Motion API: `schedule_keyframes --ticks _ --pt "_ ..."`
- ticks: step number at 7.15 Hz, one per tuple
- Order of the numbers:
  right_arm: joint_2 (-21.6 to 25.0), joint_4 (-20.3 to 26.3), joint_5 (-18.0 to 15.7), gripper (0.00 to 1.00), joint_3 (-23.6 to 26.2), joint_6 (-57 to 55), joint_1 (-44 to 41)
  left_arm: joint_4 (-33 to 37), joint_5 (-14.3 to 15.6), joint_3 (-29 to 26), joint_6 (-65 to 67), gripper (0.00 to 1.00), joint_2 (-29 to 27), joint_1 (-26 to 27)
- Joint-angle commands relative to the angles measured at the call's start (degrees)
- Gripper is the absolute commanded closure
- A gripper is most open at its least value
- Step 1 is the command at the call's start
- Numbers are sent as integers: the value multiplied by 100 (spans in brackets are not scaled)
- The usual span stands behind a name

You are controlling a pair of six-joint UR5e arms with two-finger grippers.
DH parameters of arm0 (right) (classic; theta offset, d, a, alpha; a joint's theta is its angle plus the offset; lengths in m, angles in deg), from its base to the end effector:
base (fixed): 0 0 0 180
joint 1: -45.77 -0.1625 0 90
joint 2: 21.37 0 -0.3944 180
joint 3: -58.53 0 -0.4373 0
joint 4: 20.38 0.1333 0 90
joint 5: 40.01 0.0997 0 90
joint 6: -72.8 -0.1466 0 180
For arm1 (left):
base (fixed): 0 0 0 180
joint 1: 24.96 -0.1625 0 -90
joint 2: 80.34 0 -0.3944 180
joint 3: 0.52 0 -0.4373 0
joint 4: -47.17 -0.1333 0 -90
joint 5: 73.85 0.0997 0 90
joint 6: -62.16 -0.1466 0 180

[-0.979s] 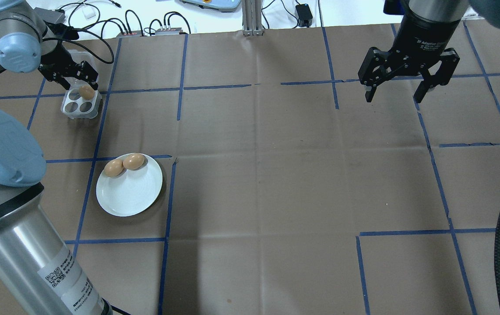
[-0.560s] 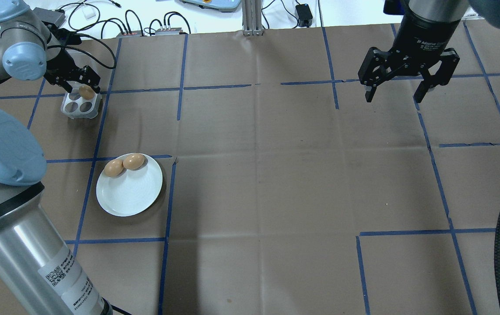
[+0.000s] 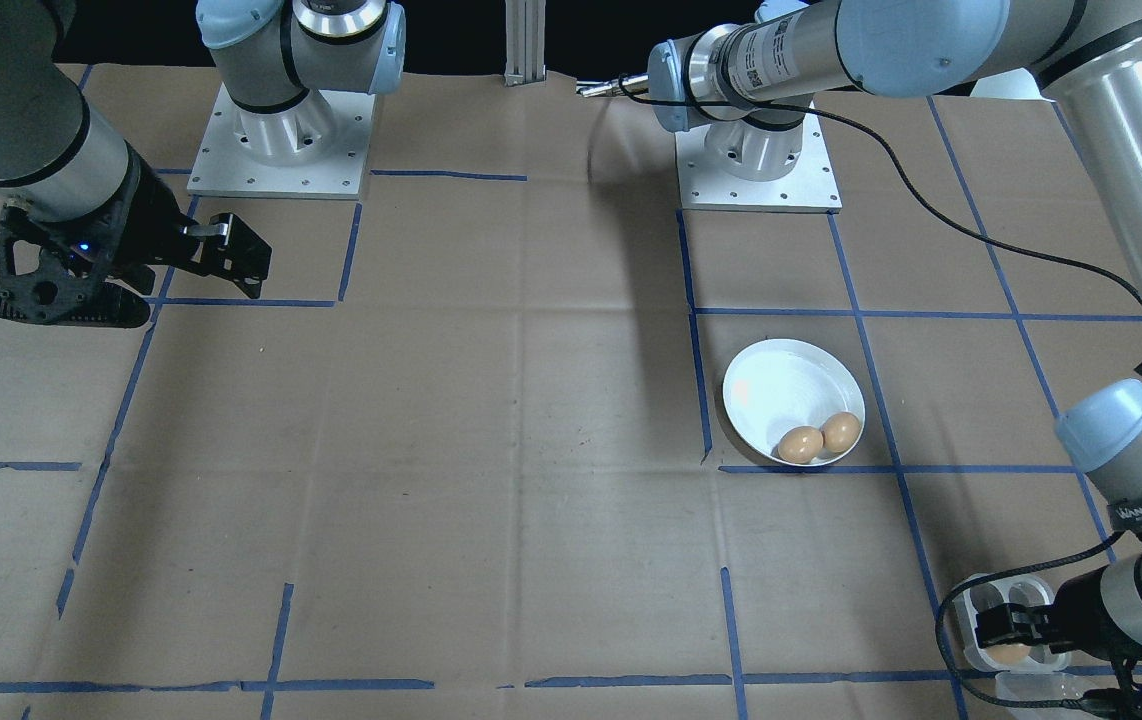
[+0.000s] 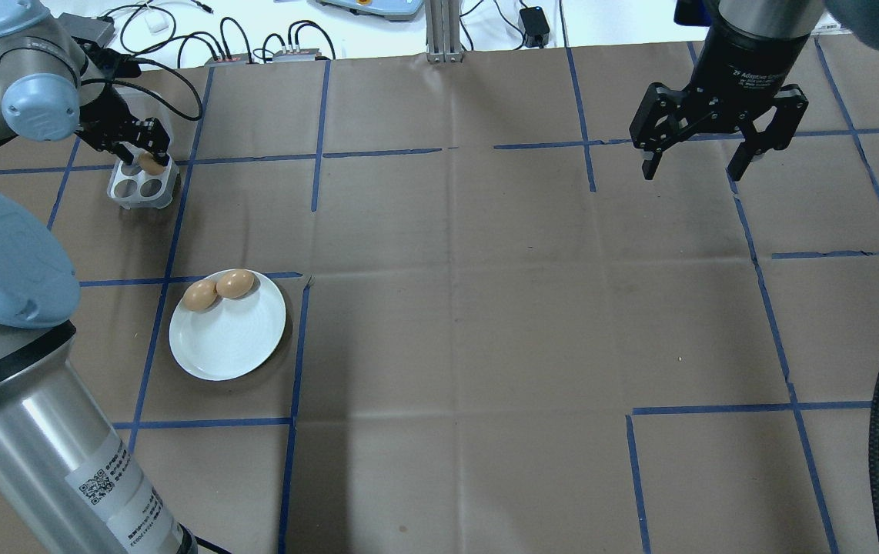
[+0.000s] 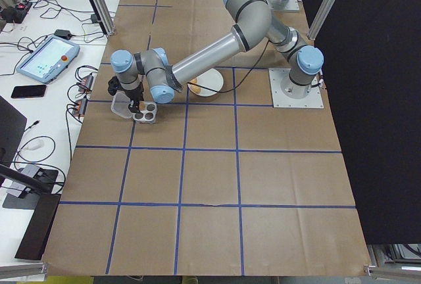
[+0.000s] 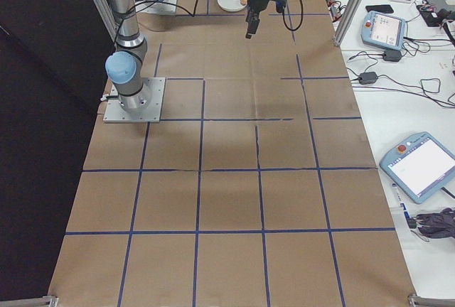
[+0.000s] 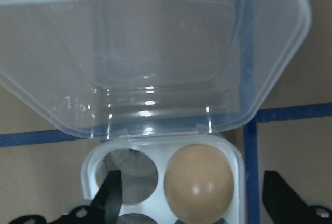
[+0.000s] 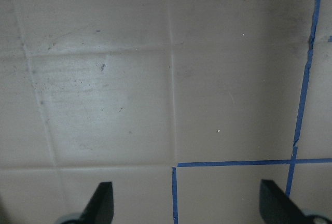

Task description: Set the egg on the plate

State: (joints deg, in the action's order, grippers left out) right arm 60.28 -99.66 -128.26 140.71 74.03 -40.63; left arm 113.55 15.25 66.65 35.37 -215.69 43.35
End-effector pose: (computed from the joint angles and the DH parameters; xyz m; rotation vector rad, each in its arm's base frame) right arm 0.1021 -0.5713 0.3855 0.0685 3.0875 0.3019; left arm 0.1649 -0.7814 0.1275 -0.1397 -3.1318 0.0375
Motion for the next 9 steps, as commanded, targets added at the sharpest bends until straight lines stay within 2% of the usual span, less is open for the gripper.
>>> schedule_keyframes --ticks 1,3,4,6,7,8,9 --pt "0 0 1 0 0 0 0 32 -7 6 7 53 8 -2" --pt "-9 0 1 0 0 0 0 41 2 6 7 76 26 -2" --pt "0 0 1 0 0 0 0 59 2 -20 7 84 43 -2" --pt "0 0 1 0 0 0 0 609 2 -29 42 87 559 -2" --pt "0 0 1 0 0 0 0 995 132 -21 77 88 884 -2" --pt "0 0 1 0 0 0 0 1391 247 58 251 90 1227 7" --pt "0 0 1 0 0 0 0 1621 239 294 488 90 1596 42"
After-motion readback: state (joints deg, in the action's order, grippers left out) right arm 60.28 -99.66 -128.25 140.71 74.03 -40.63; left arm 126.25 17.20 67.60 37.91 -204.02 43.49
